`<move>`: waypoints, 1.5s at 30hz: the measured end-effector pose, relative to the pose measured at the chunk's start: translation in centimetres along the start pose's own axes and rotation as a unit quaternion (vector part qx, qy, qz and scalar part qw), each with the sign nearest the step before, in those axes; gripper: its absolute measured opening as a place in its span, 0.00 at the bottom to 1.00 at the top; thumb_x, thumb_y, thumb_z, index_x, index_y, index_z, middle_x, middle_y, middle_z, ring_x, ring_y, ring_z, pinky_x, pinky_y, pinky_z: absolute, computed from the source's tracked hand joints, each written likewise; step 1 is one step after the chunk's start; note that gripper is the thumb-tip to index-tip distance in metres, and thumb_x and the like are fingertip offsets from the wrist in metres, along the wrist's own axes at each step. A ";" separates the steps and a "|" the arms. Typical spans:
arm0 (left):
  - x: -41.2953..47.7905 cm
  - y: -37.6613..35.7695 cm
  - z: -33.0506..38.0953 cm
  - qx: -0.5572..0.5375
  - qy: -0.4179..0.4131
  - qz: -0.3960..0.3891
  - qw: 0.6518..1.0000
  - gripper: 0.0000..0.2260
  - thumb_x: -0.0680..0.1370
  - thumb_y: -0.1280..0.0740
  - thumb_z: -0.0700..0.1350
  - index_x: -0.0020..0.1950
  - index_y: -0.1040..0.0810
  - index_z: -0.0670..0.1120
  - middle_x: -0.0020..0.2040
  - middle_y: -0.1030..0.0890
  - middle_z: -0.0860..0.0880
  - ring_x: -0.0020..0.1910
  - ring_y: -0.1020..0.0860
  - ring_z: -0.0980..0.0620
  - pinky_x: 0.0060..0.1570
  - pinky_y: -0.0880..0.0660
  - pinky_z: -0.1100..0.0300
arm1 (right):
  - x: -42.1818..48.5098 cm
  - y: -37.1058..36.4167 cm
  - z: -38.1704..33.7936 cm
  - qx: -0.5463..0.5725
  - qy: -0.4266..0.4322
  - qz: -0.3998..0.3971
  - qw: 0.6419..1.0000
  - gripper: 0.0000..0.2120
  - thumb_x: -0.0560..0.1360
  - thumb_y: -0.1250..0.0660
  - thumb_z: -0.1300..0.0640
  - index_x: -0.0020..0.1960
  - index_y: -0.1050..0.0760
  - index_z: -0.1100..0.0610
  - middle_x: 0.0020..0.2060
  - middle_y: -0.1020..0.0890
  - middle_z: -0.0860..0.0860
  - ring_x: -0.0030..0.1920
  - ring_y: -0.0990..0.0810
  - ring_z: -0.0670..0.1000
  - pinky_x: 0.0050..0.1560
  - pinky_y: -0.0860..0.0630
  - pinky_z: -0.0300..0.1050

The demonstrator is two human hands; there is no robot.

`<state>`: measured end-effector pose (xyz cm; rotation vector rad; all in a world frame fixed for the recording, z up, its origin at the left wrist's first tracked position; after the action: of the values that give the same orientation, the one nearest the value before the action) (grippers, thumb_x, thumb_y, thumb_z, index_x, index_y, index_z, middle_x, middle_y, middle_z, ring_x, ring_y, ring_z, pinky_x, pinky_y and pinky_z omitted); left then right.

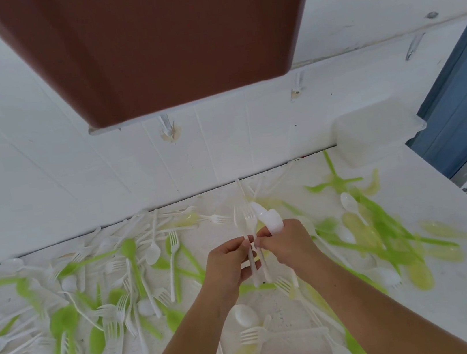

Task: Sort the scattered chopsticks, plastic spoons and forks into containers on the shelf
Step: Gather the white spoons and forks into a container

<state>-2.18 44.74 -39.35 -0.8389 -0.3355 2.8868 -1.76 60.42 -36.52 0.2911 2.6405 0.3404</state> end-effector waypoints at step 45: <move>0.2 -0.2 -1.5 0.088 0.032 -0.045 0.995 0.07 0.81 0.33 0.33 0.52 0.15 0.33 0.41 0.18 0.40 0.42 0.17 0.46 0.52 0.17 0.49 | 0.3 -0.1 0.9 -0.144 -0.050 -0.012 0.988 0.08 0.68 0.28 0.59 0.44 0.16 0.62 0.39 0.14 0.56 0.34 0.22 0.50 0.34 0.27 0.43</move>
<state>-1.58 45.21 -40.62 -0.8595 -0.1064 2.7492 -1.62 60.53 -37.42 0.1753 2.4523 0.6721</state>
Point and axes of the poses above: each hand's wrist, its own x-axis towards the middle knuckle, its own y-axis out of the back of the hand, z = x × y, the point moved 8 cm from there along x, towards the middle knuckle
